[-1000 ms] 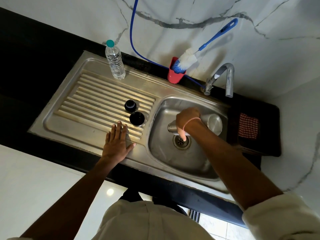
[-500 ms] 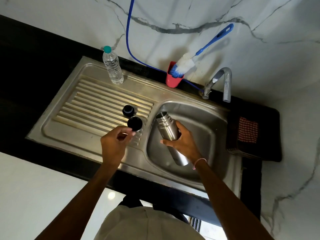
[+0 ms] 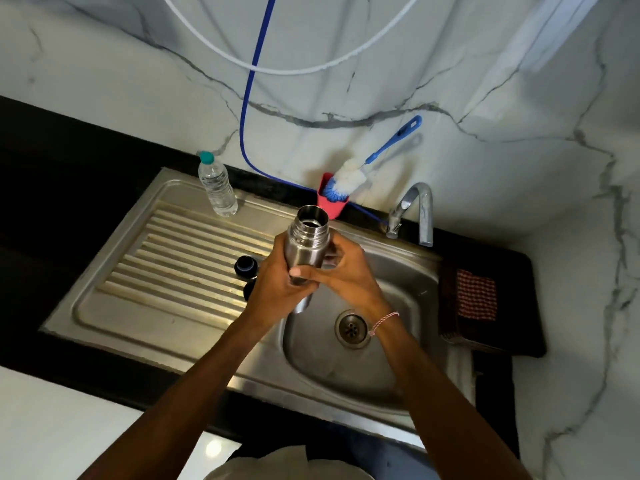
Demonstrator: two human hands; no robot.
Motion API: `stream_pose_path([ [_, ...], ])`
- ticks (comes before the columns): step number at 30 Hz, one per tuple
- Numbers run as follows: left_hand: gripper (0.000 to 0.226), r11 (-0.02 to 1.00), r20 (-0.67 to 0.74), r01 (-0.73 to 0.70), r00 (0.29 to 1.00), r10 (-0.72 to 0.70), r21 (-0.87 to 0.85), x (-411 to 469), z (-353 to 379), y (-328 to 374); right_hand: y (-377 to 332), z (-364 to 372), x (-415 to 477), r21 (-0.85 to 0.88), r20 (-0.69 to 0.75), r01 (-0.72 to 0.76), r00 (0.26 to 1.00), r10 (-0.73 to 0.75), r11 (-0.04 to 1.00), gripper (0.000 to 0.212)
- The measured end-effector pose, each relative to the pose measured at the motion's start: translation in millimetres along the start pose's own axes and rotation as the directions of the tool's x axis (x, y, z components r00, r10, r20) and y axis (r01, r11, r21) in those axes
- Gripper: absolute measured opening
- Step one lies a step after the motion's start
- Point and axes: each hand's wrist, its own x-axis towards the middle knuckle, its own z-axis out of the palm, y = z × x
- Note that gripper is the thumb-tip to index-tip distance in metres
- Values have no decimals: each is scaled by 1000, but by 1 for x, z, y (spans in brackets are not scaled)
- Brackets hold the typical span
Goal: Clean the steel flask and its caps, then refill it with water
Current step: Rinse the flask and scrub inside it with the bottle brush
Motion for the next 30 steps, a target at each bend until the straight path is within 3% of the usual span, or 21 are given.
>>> stream_pose_path([
  [2,86,999,-43,31,999,-31,5,5,-3,0,-11,-13,10,-1,45,29,999,-29,1000,70],
  [4,79,998,-112,63,992,-61,16,9,-9,-1,-34,-30,22,-27,-14,121,992,-122,992,45],
  [6,76,997,-178,76,981,-73,13,14,-17,-3,-62,-52,40,-299,-131,280,935,-330,912,22],
  [7,77,997,-193,79,978,-74,17,16,-20,-4,-76,-63,53,-512,-131,340,877,-462,789,19],
  [9,78,996,-205,82,976,-75,22,20,-25,-5,-98,-81,86,-862,55,331,815,-577,385,17],
  [11,77,997,-206,73,976,-67,18,25,-28,-6,-115,-95,119,-965,238,262,852,-466,-12,18],
  [12,76,998,-202,62,978,-57,19,27,-29,-6,-121,-99,133,-963,264,222,891,-369,-154,21],
  [14,76,999,-192,38,981,-33,22,30,-31,-4,-133,-103,151,-941,218,165,963,-156,-295,33],
  [16,77,999,-184,23,983,-19,22,33,-35,-3,-140,-101,164,-946,118,121,993,28,-302,44],
  [18,77,1000,-181,18,983,-15,11,35,-38,-4,-137,-97,172,-959,70,94,993,99,-268,44],
  [23,77,1000,-192,16,981,-17,-11,37,-41,-8,-114,-90,177,-933,100,105,994,32,-345,19],
  [30,78,1000,-189,5,982,-7,-14,35,-45,-8,-129,-103,164,-938,106,65,989,-102,-340,14],
])
